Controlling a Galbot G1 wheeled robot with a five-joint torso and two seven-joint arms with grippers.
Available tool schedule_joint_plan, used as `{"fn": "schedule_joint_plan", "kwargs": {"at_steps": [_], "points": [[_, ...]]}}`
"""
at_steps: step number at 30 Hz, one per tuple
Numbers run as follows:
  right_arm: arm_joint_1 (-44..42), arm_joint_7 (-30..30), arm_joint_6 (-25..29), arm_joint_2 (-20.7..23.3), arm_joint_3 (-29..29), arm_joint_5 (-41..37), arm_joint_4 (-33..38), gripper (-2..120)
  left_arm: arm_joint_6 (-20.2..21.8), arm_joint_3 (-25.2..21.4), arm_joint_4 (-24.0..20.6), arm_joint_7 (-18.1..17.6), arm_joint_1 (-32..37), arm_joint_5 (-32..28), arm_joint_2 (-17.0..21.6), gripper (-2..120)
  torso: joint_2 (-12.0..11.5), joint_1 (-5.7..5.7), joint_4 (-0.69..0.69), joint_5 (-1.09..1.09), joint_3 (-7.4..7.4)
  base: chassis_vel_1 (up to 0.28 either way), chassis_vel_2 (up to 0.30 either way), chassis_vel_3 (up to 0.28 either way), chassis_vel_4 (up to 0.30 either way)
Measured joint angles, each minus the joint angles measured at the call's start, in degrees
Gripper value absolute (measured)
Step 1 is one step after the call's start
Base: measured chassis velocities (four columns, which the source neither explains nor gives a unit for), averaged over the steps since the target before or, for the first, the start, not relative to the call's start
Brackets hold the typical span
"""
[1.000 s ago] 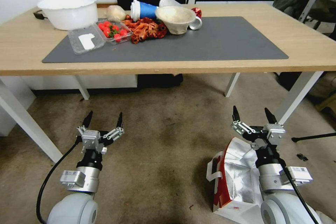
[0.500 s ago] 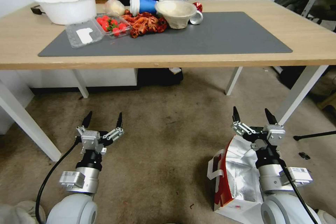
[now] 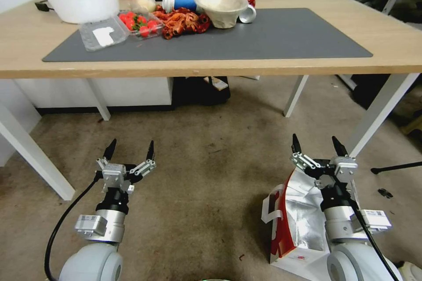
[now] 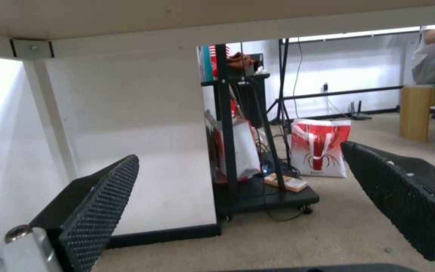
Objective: Pick up the food delivery bag from the floor and place it on the table.
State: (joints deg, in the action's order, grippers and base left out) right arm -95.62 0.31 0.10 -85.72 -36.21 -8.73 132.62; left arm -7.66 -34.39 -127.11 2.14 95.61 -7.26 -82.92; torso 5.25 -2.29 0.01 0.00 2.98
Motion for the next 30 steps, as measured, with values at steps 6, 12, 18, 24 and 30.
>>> {"fn": "schedule_joint_plan", "kwargs": {"at_steps": [6, 12, 18, 24, 30], "points": [[-0.05, -0.20, 0.66, -0.20, 0.02, 0.19, -0.73, 100, 0.00, 0.00, 0.45, 0.00, -0.05, -0.01, 0.03, 100, -1.28, 0.07, 0.00, 0.00, -1.20, 0.000, 0.000, 0.000, 0.000], [0.27, -0.25, 0.69, -0.02, -0.33, 0.09, -0.94, 100, 0.00, 0.04, 0.78, 0.04, -0.20, -0.01, 0.08, 100, -3.60, 0.31, 0.00, 0.00, -2.98, 0.000, 0.000, 0.000, 0.000], [0.35, -0.25, 0.53, 0.23, -0.66, -0.27, -0.92, 100, -0.15, 0.09, 0.84, 0.06, -0.20, 0.00, 0.13, 100, -4.03, 0.45, 0.00, 0.00, -2.98, 0.000, 0.000, 0.000, 0.000], [0.29, -0.25, 0.49, 0.34, -0.73, -0.42, -0.87, 100, -0.17, 0.09, 0.83, 0.06, -0.17, 0.01, 0.19, 100, -4.01, 0.46, 0.00, 0.00, -2.98, 0.000, 0.000, 0.000, 0.000], [0.00, -0.18, 0.50, 0.71, -1.40, -0.51, -0.94, 100, -1.90, 0.14, 0.84, 0.06, -0.13, -0.70, 0.37, 100, -3.85, 0.45, 0.00, 0.00, -2.98, 0.000, 0.000, 0.000, 0.000]]}}
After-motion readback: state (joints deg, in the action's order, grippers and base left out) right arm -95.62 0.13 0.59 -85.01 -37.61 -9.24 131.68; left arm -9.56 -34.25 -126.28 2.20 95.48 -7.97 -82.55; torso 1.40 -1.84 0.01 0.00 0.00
